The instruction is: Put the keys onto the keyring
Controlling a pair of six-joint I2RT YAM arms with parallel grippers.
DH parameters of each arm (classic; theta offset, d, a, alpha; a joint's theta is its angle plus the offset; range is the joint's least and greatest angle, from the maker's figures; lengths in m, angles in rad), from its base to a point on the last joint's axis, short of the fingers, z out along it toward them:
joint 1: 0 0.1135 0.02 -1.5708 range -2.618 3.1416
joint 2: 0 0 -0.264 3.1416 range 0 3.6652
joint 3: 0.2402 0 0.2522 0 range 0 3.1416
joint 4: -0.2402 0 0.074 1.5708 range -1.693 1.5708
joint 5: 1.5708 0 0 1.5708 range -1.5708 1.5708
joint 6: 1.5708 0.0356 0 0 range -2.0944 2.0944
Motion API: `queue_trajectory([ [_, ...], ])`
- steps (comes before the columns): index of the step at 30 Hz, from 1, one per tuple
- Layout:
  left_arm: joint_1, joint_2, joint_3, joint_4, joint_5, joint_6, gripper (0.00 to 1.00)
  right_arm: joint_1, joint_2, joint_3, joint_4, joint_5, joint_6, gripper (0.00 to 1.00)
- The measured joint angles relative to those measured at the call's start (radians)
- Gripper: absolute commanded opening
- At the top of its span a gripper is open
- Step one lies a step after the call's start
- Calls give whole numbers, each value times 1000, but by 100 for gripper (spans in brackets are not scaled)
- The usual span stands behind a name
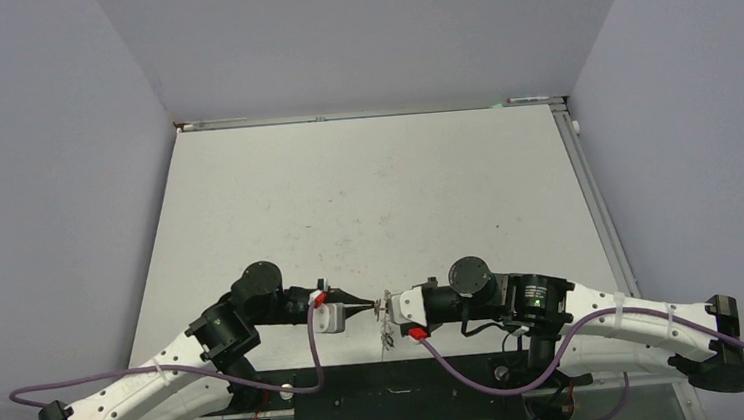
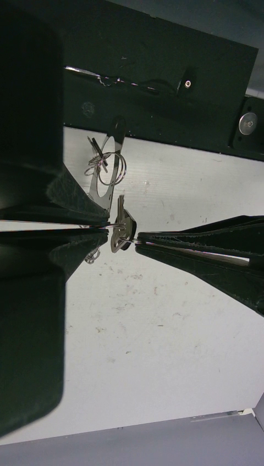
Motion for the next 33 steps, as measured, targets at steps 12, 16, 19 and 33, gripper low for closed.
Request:
queue_trajectory([
  [12, -10, 5, 0, 0, -3, 5, 0, 0, 6, 0, 10, -2, 14, 5],
  [16, -14, 8, 0, 0, -3, 5, 0, 0, 10, 0, 12, -2, 14, 5],
  [19, -14, 8, 0, 0, -3, 5, 0, 0, 16, 0, 11, -2, 16, 5],
  [33, -20, 8, 0, 0, 2, 5, 0, 0, 17, 0, 12, -2, 19, 5],
])
